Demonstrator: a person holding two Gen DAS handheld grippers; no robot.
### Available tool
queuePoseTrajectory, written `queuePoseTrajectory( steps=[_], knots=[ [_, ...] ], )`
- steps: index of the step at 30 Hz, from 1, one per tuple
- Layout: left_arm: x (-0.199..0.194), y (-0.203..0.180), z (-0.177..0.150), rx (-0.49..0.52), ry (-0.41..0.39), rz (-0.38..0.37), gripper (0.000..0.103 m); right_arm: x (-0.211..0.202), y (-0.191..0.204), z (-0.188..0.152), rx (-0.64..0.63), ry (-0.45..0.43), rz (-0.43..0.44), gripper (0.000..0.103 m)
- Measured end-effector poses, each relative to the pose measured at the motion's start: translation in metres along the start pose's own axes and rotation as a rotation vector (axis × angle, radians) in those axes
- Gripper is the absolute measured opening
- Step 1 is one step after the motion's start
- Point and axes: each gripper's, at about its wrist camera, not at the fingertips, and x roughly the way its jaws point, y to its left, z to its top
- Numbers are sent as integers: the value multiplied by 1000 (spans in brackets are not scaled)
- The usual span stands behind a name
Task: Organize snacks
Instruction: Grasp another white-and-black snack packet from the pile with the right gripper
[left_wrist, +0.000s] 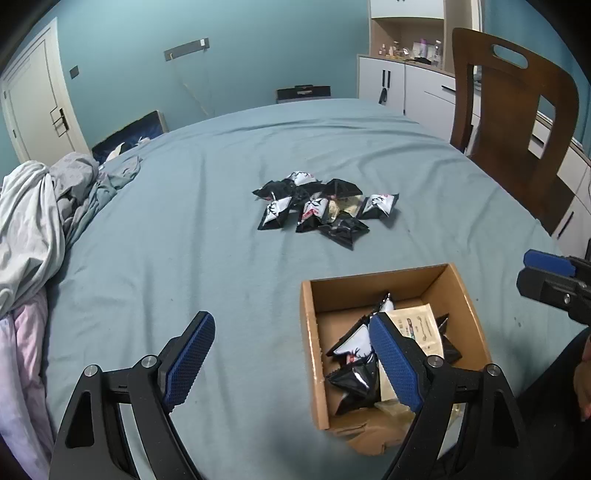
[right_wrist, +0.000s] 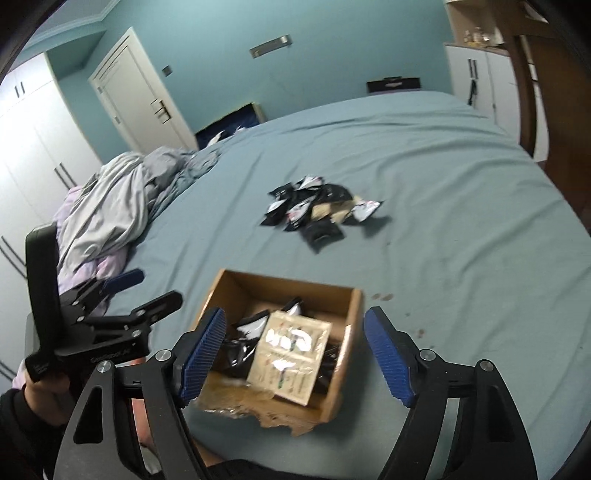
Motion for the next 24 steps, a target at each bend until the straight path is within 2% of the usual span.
queuePoseTrajectory(
  steps=[7,12,16,24],
  knots=[
    [-3,1,0,-1,-9,9,87,-10,4,3,-15,-31,-142,77],
    [-6,2,1,-8,-20,8,87,-11,5,5,33,-48,-183,77],
    [-5,7,3,-41,-8,-16,87,-10,-3,13,48,-62,-250,77],
    [2,23,7,-127,18,-44,87,28,-19,41,29,5,-359,77]
  ],
)
